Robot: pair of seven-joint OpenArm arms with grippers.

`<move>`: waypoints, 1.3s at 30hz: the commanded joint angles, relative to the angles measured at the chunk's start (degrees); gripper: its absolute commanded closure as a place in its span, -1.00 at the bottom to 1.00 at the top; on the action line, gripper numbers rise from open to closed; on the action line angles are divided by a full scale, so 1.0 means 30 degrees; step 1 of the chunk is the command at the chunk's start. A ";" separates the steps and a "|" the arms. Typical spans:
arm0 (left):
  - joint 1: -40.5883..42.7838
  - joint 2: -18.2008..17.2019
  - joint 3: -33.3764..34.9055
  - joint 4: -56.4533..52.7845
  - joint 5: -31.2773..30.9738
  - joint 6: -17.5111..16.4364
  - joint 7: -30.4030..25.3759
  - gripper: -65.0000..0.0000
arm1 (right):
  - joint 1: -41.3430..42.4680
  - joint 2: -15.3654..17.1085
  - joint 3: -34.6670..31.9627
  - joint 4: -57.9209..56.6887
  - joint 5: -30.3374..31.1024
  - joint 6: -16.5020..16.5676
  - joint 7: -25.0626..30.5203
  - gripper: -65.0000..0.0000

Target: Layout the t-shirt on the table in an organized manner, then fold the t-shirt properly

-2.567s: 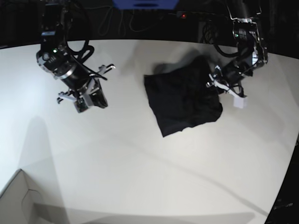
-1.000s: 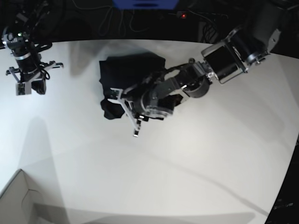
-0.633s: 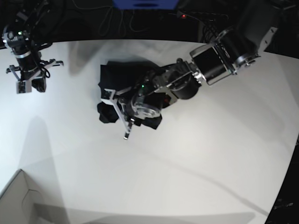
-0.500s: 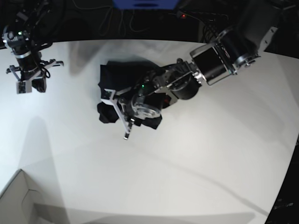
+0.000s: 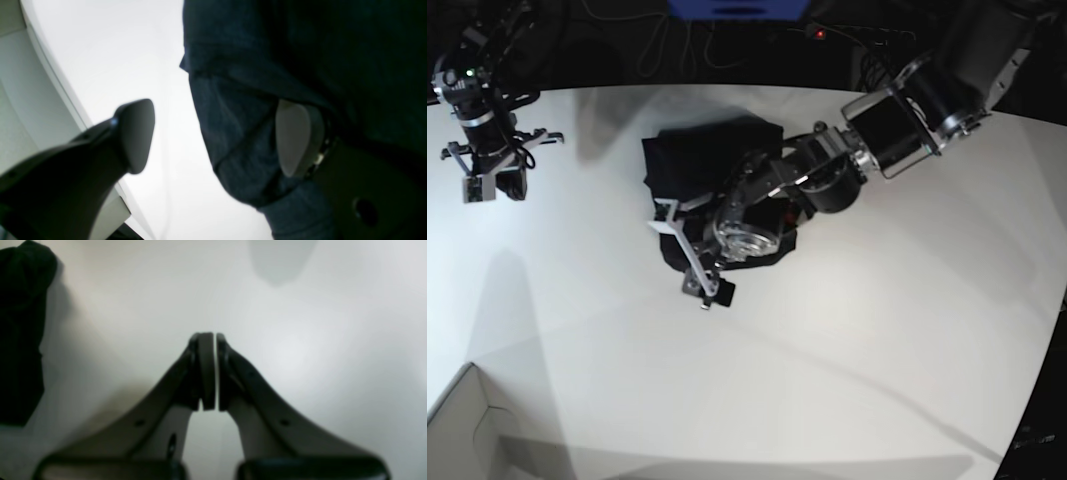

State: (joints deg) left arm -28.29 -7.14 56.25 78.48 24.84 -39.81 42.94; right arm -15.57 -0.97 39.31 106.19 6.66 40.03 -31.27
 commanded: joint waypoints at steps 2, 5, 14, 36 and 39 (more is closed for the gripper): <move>-0.0488 0.0137 -0.0479 0.0434 0.0028 -0.0063 0.0002 -0.69 | 0.0107 0.0163 0.0040 0.0310 0.0346 -0.0010 0.0473 1.00; -0.0488 0.0108 -0.1182 0.0845 -0.0002 -0.0063 0.0002 -0.69 | 0.0107 0.0163 0.0040 0.0310 0.0346 -0.0010 0.0473 1.00; 0.0186 0.0166 -0.4640 0.2896 -0.0148 -0.0063 -0.0027 -0.69 | 0.0019 0.0163 0.0040 0.0280 0.0346 -0.0010 0.0473 1.00; 0.9446 0.1016 -2.9812 0.8083 -0.4808 -0.0063 0.0237 0.45 | 0.0517 0.0397 0.2618 -0.2035 0.0346 -0.0010 0.0473 1.00; 1.0853 0.0987 -3.2244 0.8083 -0.4896 -0.0063 0.0237 0.47 | 0.0458 0.0427 0.3468 -0.2240 0.0346 -0.0010 0.0473 1.00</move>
State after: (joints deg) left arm 4.49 -3.73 -40.49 101.65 10.39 -40.23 44.60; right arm -14.02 -0.51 49.17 98.74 6.87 40.07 -31.07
